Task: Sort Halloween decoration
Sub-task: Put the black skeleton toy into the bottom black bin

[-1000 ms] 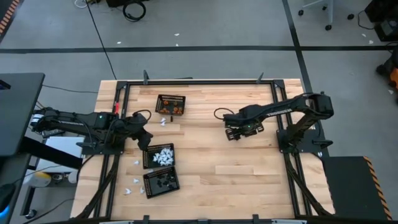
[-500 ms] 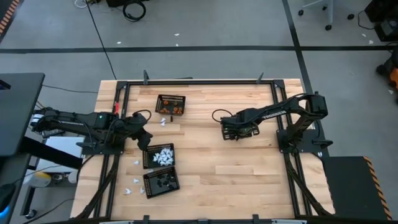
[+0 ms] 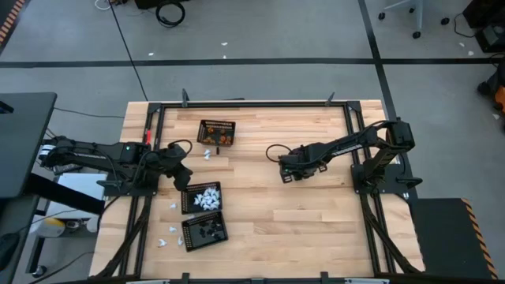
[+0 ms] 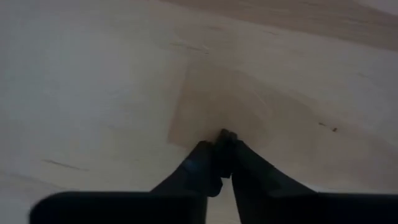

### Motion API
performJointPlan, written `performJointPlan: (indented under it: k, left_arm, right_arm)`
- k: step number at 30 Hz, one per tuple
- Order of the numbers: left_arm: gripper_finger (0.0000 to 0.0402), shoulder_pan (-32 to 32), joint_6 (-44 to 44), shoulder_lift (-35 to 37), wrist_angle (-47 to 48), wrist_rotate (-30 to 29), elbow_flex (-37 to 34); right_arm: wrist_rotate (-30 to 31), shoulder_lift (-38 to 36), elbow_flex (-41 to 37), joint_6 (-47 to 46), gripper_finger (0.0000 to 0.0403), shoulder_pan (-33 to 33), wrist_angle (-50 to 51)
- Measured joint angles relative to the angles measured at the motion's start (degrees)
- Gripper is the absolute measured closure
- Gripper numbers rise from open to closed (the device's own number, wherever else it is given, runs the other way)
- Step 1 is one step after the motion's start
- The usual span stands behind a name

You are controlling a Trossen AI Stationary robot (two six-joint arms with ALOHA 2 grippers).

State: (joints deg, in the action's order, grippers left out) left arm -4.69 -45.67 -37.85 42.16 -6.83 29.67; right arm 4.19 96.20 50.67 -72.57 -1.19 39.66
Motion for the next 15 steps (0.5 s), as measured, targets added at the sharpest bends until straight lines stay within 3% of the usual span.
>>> performJointPlan:
  k: [4,11,15]
  left_arm:
    - [0.0397,0.00,0.00,0.00,0.04,0.00,0.00]
    - [0.0397,0.00,0.00,0.00,0.06,0.00,0.00]
    - [0.0397,0.00,0.00,0.00,0.06,0.00,0.00]
  right_arm:
    - [-0.77,-0.03,-0.06,3.59,0.0371,-0.01,-0.39]
    - [-1.97,0.27,1.05,7.89,0.0368,0.00,0.56]
    - [-5.65,0.40,3.55,11.63,0.0368,0.18,-2.13]
